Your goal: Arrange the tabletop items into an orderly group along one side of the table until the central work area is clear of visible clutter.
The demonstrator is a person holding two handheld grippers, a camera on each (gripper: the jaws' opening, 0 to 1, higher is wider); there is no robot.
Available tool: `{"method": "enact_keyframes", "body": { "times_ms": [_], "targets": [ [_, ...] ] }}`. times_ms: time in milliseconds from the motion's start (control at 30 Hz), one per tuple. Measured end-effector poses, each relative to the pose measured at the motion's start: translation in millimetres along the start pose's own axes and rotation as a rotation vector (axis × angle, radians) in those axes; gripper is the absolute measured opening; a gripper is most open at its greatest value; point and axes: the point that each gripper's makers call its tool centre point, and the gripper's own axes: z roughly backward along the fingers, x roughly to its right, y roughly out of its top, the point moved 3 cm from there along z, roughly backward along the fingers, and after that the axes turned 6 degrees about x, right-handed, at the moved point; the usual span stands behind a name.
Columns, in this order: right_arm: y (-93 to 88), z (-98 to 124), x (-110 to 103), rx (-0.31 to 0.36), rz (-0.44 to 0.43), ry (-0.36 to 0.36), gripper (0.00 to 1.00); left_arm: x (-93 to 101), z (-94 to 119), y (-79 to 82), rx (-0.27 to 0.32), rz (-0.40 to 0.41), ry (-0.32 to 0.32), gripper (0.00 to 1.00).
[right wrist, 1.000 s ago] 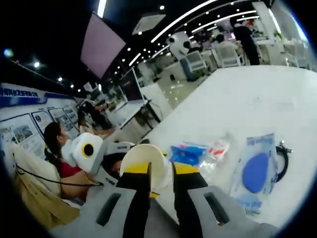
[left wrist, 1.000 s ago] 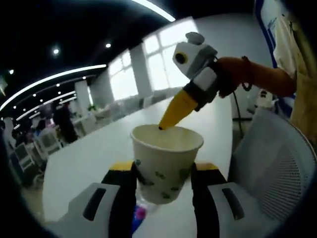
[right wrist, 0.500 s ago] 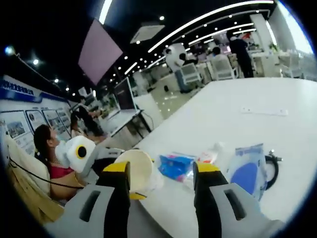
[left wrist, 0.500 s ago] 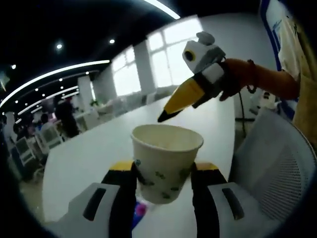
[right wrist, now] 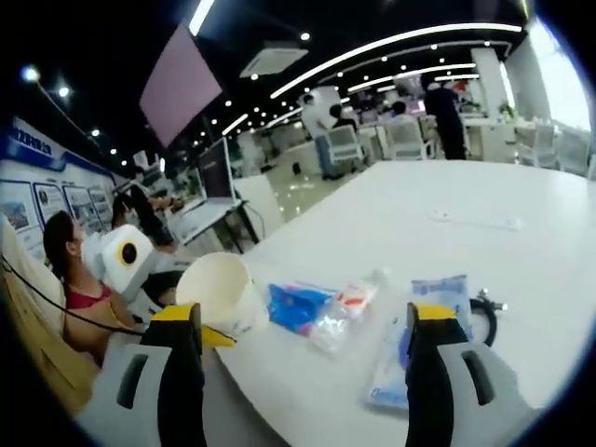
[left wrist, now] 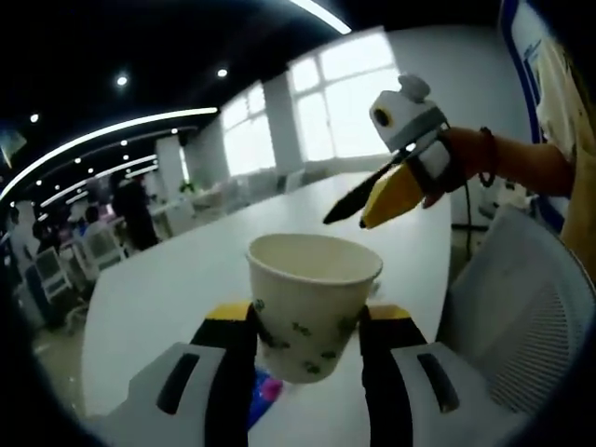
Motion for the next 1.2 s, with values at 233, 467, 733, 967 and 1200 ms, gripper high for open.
{"method": "enact_keyframes", "body": {
  "times_ms": [233, 467, 733, 967, 1200],
  "targets": [
    [-11.5, 7.6, 10.5, 0.004, 0.038, -0.037, 1.0, -3.5, 0.9, 0.3, 0.005, 0.014, 0.023, 0.41],
    [-20.7, 10.5, 15.1, 0.019, 0.071, -0.045, 1.0, -8.6, 0.5, 0.5, 0.026, 0.056, 0.034, 0.41],
    [-23.7, 8.2, 15.5, 0.041, 0.083, -0.046, 1.0, -17.7, 4.0, 0.7, 0.055, 0.107, 0.049, 0.41],
    [-28.0, 9.0, 17.5, 0.017, 0.089, -0.064, 1.0, -28.9, 5.4, 3.5, 0.062, 0.133, 0.057, 0.41],
    [-26.5, 9.3, 19.3, 0.015, 0.065, -0.081, 1.0, -51.3, 6.5, 10.7, 0.074, 0.146, 0.075, 0.41]
  ]
}}
